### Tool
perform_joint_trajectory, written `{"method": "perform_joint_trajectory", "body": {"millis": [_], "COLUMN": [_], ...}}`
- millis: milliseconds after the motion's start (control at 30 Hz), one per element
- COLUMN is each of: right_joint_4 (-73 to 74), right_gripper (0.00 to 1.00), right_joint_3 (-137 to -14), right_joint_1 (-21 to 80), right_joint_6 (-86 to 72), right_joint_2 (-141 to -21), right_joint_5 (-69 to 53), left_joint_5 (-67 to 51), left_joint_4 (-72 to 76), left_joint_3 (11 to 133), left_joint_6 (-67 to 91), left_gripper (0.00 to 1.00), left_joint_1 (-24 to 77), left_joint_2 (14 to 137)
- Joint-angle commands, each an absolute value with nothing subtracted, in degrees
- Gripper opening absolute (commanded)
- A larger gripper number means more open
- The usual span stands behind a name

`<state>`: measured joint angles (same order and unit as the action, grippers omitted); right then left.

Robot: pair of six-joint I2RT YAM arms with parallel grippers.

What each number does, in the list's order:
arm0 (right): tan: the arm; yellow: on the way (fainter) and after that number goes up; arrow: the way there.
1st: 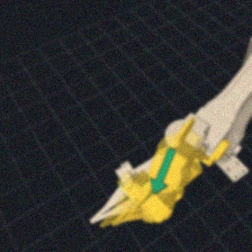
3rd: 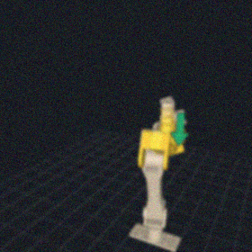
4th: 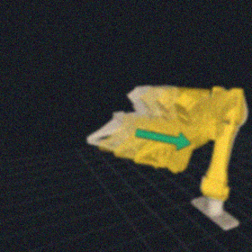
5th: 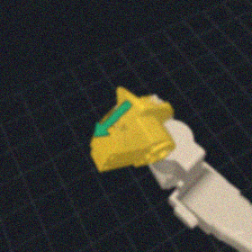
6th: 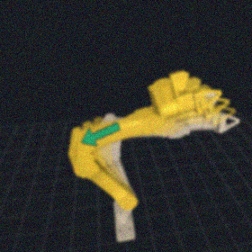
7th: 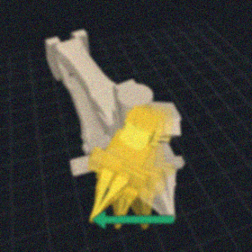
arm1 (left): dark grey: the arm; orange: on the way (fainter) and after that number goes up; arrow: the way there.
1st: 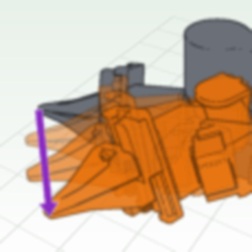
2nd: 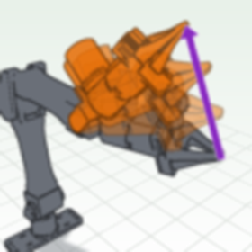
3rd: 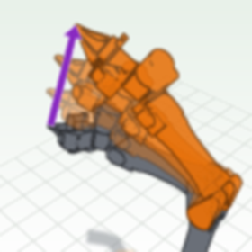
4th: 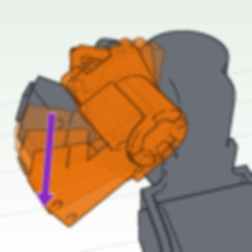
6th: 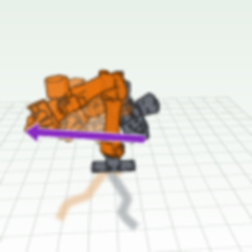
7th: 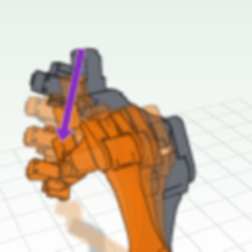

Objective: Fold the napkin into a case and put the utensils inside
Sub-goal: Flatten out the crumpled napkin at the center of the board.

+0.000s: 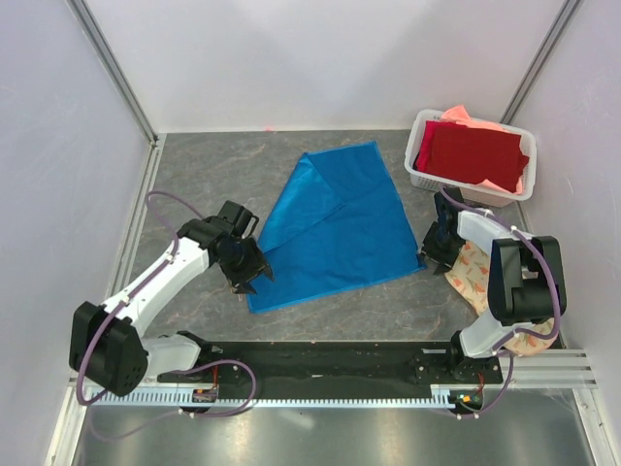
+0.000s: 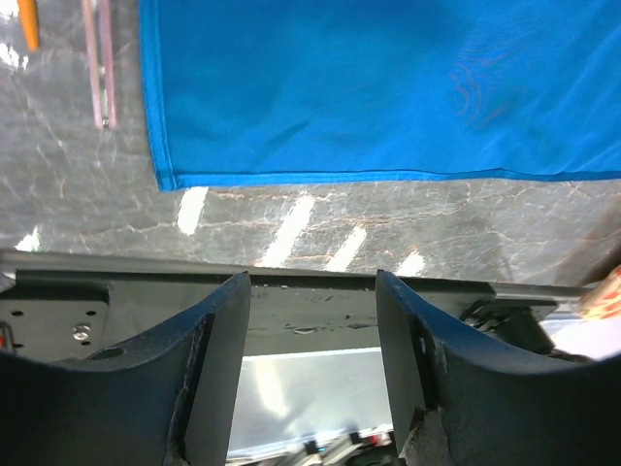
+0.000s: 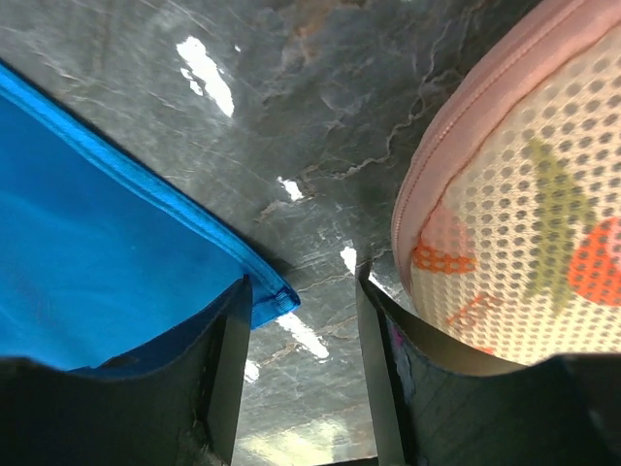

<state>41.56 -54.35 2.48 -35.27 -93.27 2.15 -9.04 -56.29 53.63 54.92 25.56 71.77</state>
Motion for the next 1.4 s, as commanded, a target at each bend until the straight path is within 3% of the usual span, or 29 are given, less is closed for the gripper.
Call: {"method": "perform_joint_trajectory", "body": {"millis": [0, 133, 267, 633, 800, 967, 1033, 1133, 1367], "right_joint_4": [38.41, 36.13, 35.68, 34.89, 33.75, 33.75, 33.75, 33.58, 32.70], "right_gripper": [0.54, 0.53, 0.44, 0.42, 0.29, 0.07, 0.00, 0.00, 0.00], "right_joint_3": [-51.95, -50.63, -50.54, -49.31, -49.92, -50.27, -50.19, -50.27, -49.31], "right_joint_1": [2.46, 2.29, 2.46, 2.37, 2.11, 1.85, 1.67, 1.67, 1.14], "right_joint_6": [-37.96, -38.93, -39.64, -42.36, -42.10, -40.96, -40.61, -39.82, -39.55], "right_joint_2": [-91.05, -91.67, -92.11, -92.28, -93.51, -93.43, -92.81, -91.94, -90.97], "right_joint_5": [0.79, 0.27, -1.67, -3.96, -3.52, -3.87, -3.96, -4.66, -6.15], "left_joint_5": [-6.86, -6.07, -6.42, -7.47, -7.56, -6.77, -6.59, -5.98, -2.73], "left_joint_4": [-57.39, -57.57, -57.48, -54.32, -52.83, -51.60, -51.50, -51.24, -49.84], "left_joint_3": [51.51, 49.84, 48.78, 44.21, 43.24, 42.72, 42.19, 41.22, 40.52], "left_joint_6": [62.22, 64.51, 65.48, 65.74, 65.48, 65.30, 65.48, 66.70, 67.68], "left_gripper": [0.62, 0.62, 0.63, 0.64, 0.63, 0.64, 0.72, 0.73, 0.59], "left_joint_1": [25.40, 25.14, 24.96, 22.50, 21.45, 21.09, 21.09, 21.09, 20.74], "left_joint_2": [68.12, 66.54, 66.71, 69.60, 71.54, 74.08, 74.88, 75.41, 76.55]}}
